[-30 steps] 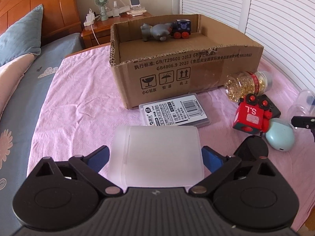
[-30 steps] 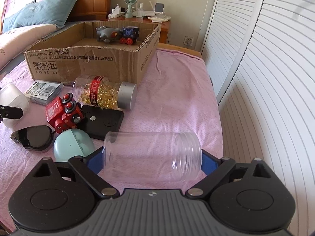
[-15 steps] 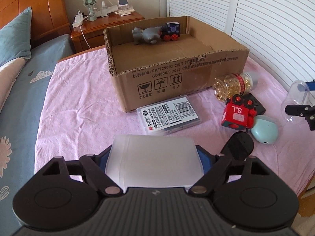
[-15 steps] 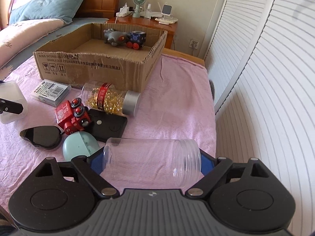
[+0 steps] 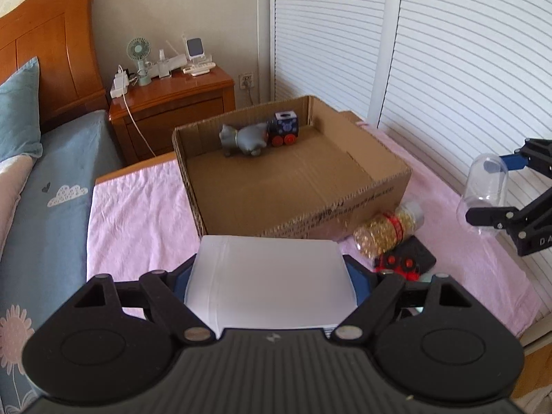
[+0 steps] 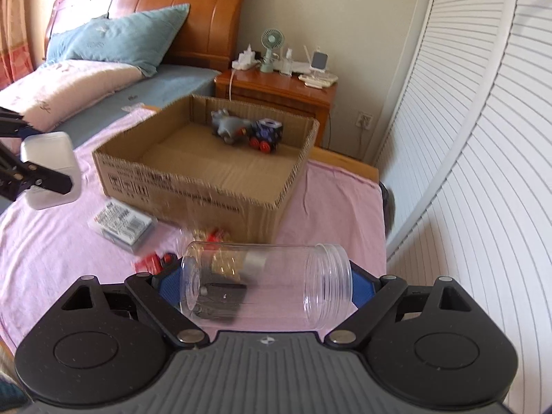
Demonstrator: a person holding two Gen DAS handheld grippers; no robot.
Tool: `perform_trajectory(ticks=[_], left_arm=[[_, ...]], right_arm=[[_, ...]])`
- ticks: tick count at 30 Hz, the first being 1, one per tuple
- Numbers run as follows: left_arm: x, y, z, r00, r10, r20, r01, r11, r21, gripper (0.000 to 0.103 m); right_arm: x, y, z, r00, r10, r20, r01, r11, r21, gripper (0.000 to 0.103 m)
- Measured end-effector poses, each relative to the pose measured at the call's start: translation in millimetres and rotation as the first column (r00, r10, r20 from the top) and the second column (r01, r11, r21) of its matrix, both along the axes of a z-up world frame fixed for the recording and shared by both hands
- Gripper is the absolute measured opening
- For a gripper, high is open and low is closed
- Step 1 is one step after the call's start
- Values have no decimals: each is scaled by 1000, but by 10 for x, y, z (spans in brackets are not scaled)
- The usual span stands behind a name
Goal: Organize rigid objects
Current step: 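Release white container into box with left tool while right tool releases clear jar there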
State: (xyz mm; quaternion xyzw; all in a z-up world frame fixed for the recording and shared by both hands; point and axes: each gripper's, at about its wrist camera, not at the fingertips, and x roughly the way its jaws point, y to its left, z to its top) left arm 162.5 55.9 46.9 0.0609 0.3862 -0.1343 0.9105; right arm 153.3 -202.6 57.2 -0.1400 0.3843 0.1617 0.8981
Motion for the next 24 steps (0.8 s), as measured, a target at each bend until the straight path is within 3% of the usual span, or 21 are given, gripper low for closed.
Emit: perform_trajectory(ticks=[4,15,20,24], left_arm=[[379,-45,147,998,13,57,-14,1000,21,83],[1500,-164,31,997,63,48,-64,998,29,83],[1740,-138,-199,991,117,67,-119,992,30,89],[1680,-60,-291,992,128,0,-128,992,8,89]], right_arm=[[164,81,117,999,24,29,-24,1000,11,93],[648,215,138,998,48,36,-48,999,-5,93],[763,263,86,998,52,27,-52,999,-10,93],[809,306,50,998,56,17,-56,998,-11,93]])
